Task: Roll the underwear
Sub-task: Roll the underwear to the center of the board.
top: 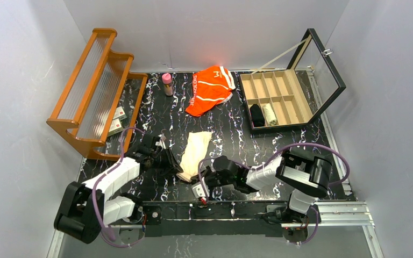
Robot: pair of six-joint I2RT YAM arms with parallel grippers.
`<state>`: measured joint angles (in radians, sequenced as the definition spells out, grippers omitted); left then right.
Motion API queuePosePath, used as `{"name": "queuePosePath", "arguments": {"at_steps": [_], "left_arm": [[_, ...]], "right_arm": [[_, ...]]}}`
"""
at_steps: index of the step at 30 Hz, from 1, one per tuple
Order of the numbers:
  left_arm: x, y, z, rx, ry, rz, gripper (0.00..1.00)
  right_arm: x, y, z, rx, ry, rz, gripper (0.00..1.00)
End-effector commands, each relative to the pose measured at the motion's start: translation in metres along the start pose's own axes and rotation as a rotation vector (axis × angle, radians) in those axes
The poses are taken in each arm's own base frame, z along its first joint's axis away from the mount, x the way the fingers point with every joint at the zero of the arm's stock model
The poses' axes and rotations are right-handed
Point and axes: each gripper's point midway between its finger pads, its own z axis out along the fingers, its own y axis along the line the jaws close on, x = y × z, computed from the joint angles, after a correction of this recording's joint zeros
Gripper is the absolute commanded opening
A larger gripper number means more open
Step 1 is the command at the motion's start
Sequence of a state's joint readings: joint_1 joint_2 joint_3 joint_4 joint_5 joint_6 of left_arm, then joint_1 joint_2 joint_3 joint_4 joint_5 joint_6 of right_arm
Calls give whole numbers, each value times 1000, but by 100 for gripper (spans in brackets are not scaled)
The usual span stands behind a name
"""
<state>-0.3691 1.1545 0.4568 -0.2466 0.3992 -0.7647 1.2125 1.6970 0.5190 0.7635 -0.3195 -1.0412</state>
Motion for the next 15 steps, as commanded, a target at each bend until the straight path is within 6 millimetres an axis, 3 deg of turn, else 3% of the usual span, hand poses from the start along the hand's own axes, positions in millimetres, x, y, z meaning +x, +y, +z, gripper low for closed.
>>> {"name": "queuePosePath", "arguments": {"at_steps": [1,5,15], "left_arm": [[-6,14,-8,-58,-87,-35,36],[-5,13,-9,-47,-89,-28,49],[-11,-4,-17,40,-139,7,55]], "right_arm": [[-23,4,-10,-15,-122,268,1],[-33,6,-14,-3,-200,392,1],[-48,-12,-36,159,-375,791,1]]}}
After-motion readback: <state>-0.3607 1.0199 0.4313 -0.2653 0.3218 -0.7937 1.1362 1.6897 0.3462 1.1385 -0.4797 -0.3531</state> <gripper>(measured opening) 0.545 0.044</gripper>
